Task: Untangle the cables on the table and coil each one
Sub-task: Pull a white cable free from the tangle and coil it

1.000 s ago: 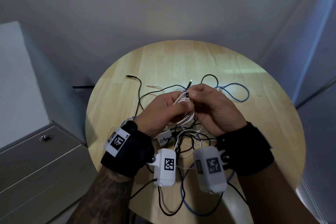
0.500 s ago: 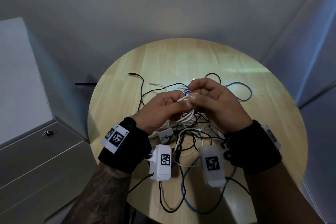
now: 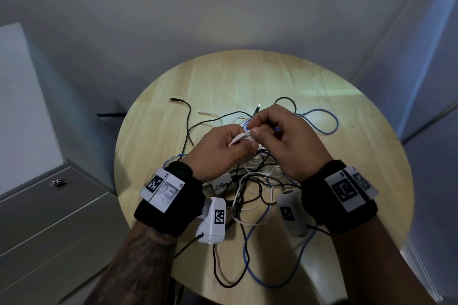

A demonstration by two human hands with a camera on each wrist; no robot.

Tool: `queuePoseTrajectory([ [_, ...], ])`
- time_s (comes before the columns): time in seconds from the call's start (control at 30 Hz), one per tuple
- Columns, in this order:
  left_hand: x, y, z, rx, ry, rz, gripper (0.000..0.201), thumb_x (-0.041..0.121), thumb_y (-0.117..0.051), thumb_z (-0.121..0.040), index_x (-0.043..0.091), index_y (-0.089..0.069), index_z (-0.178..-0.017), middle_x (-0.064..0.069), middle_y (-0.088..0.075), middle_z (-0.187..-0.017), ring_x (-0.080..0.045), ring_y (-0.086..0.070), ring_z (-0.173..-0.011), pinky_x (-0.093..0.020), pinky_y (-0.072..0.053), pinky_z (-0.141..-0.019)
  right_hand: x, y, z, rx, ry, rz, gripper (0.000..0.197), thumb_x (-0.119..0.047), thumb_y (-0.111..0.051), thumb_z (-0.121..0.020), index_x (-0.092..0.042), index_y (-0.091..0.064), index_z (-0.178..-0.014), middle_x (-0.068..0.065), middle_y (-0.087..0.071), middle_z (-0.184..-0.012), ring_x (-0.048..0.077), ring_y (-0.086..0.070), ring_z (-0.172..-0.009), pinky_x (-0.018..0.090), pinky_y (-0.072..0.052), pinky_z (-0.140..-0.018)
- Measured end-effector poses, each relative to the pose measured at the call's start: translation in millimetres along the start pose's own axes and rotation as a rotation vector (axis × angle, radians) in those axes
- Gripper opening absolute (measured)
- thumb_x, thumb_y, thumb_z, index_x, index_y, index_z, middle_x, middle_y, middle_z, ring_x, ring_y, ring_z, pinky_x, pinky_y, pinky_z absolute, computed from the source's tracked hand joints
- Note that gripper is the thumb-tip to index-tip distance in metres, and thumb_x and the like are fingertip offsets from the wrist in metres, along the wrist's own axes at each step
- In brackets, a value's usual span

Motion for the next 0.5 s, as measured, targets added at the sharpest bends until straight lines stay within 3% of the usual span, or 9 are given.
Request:
queuePoseTrajectory([
  [0.07, -1.1, 0.0, -0.1, 0.012, -0.015, -0.008, 0.025, 0.027, -0.063, -0.088, 0.021, -0.051, -0.067, 0.004, -0.052, -0.057, -0.015, -0.042, -0.053, -0.028, -0.034, -0.058, 0.5, 1.7, -1.5, 0.068, 0.065, 0.074, 0.007, -0.011, -0.068, -0.087, -0.015, -0.071, -0.091, -0.003, -0.056, -0.082, 0.009, -0.056, -0.074, 0.017, -0.045, -0.068],
  [0.13, -2.4, 1.6, 0.1, 0.046, -0.026, -0.024, 0.031, 0.023, -0.061, -0.094, 0.019, -0.048, -0.066, 0.007, -0.049, -0.055, -0.016, -0.038, -0.052, -0.03, -0.031, -0.057, 0.1, 2.9, -0.9, 0.135, 0.109, 0.113, 0.007, -0.015, -0.07, -0.086, -0.018, -0.075, -0.091, -0.002, -0.055, -0.081, 0.011, -0.058, -0.076, 0.029, -0.05, -0.07],
  [0.2, -2.0, 4.6, -0.4, 0.1, -0.038, -0.025, 0.04, 0.027, -0.057, -0.098, 0.021, -0.043, -0.061, 0.01, -0.041, -0.051, -0.014, -0.033, -0.049, -0.028, -0.028, -0.054, -0.9, 4.5, 0.7, 0.189, 0.126, 0.079, 0.008, -0.018, -0.07, -0.088, -0.02, -0.077, -0.092, -0.001, -0.057, -0.079, 0.011, -0.059, -0.075, 0.029, -0.05, -0.069],
  [0.27, 1.5, 6.8, 0.0, 0.147, -0.035, 0.047, 0.047, 0.033, -0.052, -0.1, 0.021, -0.039, -0.057, 0.007, -0.033, -0.051, -0.012, -0.026, -0.047, -0.025, -0.023, -0.05, 2.6, 3.6, 0.7, 0.217, 0.022, -0.089, 0.012, -0.023, -0.066, -0.092, -0.02, -0.075, -0.098, 0.001, -0.061, -0.076, 0.013, -0.06, -0.071, 0.029, -0.052, -0.068],
  [0.33, 6.1, 7.8, 1.2, 0.154, -0.041, 0.141, 0.045, 0.031, -0.05, -0.101, 0.019, -0.044, -0.058, 0.006, -0.034, -0.051, -0.011, -0.024, -0.046, -0.022, -0.02, -0.046, 12.2, -8.2, -0.1, 0.139, -0.184, -0.32, 0.016, -0.029, -0.062, -0.095, -0.019, -0.071, -0.104, 0.001, -0.062, -0.074, 0.015, -0.06, -0.066, 0.036, -0.055, -0.066],
  [0.4, 9.1, 6.9, 2.3, 0.117, -0.053, 0.176, 0.039, 0.032, -0.049, -0.099, 0.011, -0.055, -0.067, 0.008, -0.039, -0.052, -0.011, -0.025, -0.048, -0.022, -0.02, -0.046, 19.4, -23.2, 1.9, 0.003, -0.34, -0.446, 0.021, -0.033, -0.057, -0.097, -0.02, -0.073, -0.093, 0.001, -0.057, -0.073, 0.013, -0.054, -0.067, 0.032, -0.051, -0.062],
  [0.47, 8.9, 5.8, 2.5, 0.064, -0.063, 0.176, 0.038, 0.036, -0.049, -0.095, 0.004, -0.057, -0.075, 0.005, -0.037, -0.056, -0.013, -0.024, -0.052, -0.022, -0.02, -0.047, 23.5, -27.6, 3.0, -0.039, -0.417, -0.598, 0.02, -0.029, -0.059, -0.095, -0.019, -0.073, -0.086, 0.002, -0.051, -0.072, 0.011, -0.048, -0.066, 0.027, -0.043, -0.061],
  [0.5, 7.9, 5.6, 2.5, 0.044, -0.06, 0.174, 0.036, 0.036, -0.049, -0.093, 0.007, -0.056, -0.074, 0.002, -0.034, -0.058, -0.013, -0.023, -0.053, -0.021, -0.02, -0.047, 24.8, -26.6, 2.6, -0.033, -0.435, -0.668, 0.015, -0.026, -0.062, -0.093, -0.018, -0.073, -0.086, 0.001, -0.048, -0.07, 0.01, -0.045, -0.065, 0.025, -0.041, -0.061],
])
Point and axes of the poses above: each hand's wrist, its own z-axis away from the middle knuckle, its own y-axis out of the back of the hand, x = y × z, the point moved 6 cm from there along -z, towards the middle knuckle
